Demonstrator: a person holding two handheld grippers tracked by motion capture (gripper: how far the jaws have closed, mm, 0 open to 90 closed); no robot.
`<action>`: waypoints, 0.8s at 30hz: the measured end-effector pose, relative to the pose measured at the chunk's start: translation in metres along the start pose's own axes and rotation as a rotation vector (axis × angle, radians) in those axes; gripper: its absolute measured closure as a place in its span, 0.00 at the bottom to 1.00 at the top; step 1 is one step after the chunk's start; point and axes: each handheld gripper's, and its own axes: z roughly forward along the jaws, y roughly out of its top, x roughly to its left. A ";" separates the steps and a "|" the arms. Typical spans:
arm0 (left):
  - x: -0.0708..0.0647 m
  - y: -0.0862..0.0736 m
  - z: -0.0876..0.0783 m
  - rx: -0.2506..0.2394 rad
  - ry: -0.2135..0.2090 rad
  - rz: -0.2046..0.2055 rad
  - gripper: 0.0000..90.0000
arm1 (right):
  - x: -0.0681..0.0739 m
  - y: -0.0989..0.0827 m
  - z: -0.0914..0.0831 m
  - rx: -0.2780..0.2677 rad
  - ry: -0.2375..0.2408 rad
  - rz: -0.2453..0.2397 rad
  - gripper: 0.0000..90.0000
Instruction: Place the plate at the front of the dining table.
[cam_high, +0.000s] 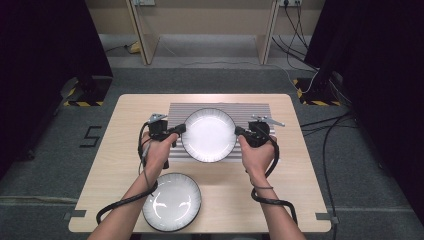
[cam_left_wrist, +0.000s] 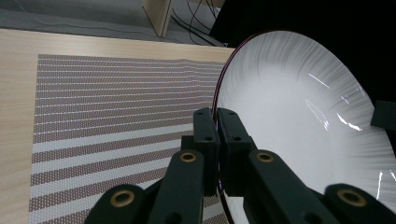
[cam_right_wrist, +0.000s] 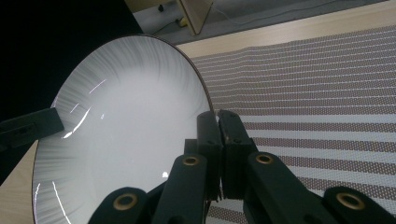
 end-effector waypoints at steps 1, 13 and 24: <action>0.000 0.001 0.000 0.001 0.001 0.005 0.97 | 0.000 0.000 0.001 0.000 0.001 0.002 0.99; 0.003 0.004 0.006 -0.003 -0.001 0.007 0.97 | -0.002 0.004 0.006 -0.005 -0.003 0.004 0.99; 0.004 0.007 0.011 -0.006 -0.003 0.010 0.97 | -0.005 0.007 0.011 -0.003 -0.007 0.014 0.99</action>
